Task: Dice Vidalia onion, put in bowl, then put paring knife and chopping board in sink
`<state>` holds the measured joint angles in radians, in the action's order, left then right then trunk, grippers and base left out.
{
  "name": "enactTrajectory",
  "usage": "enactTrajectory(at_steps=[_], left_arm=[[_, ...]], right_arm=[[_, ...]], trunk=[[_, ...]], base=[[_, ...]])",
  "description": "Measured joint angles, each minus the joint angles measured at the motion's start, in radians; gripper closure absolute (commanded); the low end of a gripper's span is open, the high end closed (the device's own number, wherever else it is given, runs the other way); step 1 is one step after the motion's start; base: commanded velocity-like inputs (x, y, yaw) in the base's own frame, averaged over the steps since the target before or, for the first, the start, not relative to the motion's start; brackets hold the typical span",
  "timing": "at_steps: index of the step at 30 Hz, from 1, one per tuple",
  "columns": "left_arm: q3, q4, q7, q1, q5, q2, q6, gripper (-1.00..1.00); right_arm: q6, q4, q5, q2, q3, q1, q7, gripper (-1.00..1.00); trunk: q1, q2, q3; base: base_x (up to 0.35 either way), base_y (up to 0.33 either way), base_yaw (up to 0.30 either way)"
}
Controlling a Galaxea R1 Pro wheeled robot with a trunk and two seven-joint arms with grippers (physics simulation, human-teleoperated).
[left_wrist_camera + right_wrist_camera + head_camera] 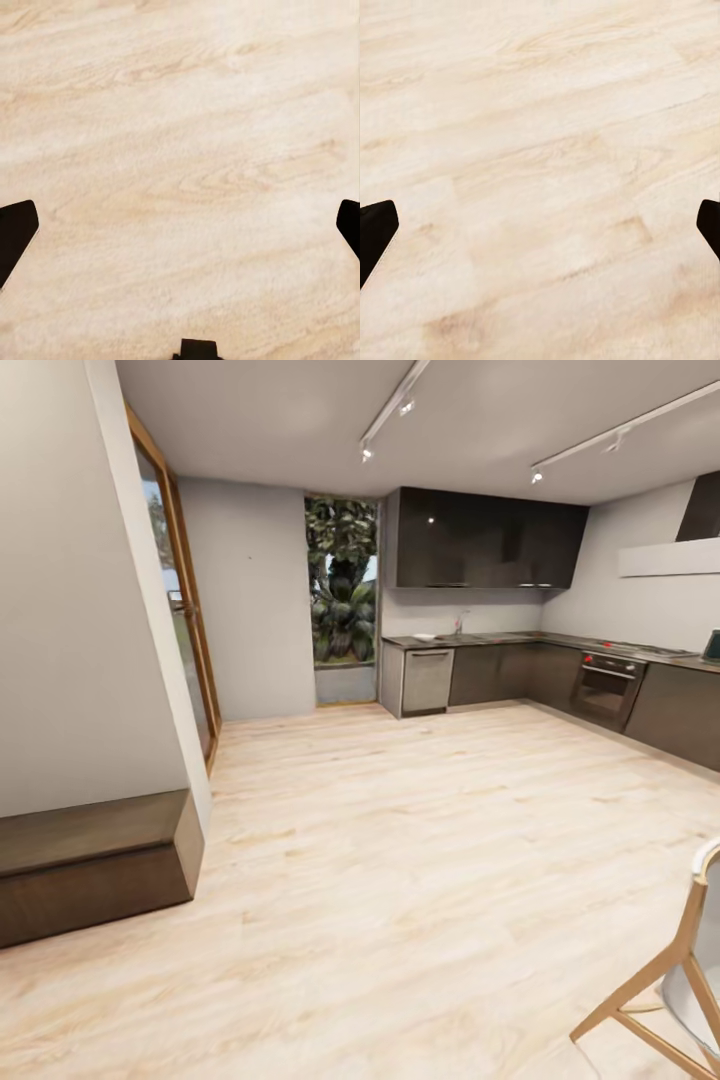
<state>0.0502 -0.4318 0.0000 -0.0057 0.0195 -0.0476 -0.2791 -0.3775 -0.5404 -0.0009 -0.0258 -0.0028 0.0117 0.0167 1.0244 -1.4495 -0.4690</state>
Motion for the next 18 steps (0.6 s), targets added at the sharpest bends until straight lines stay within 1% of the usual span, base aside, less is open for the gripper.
enactTrajectory(at_steps=[12, 18], left_arm=[[0.0, 0.0, 0.0, 0.0, 0.0, 0.0, 0.0, -1.0], [0.0, 0.0, 0.0, 0.0, 0.0, 0.0, 0.0, -1.0]], right_arm=[[0.0, 0.0, 0.0, 0.0, 0.0, 0.0, 0.0, -1.0], [0.0, 0.0, 0.0, 0.0, 0.0, 0.0, 0.0, -1.0]], trunk=[[0.0, 0.0, 0.0], [0.0, 0.0, 0.0]], base=[[0.345, 0.097, -0.007], [0.345, 0.098, -0.154]])
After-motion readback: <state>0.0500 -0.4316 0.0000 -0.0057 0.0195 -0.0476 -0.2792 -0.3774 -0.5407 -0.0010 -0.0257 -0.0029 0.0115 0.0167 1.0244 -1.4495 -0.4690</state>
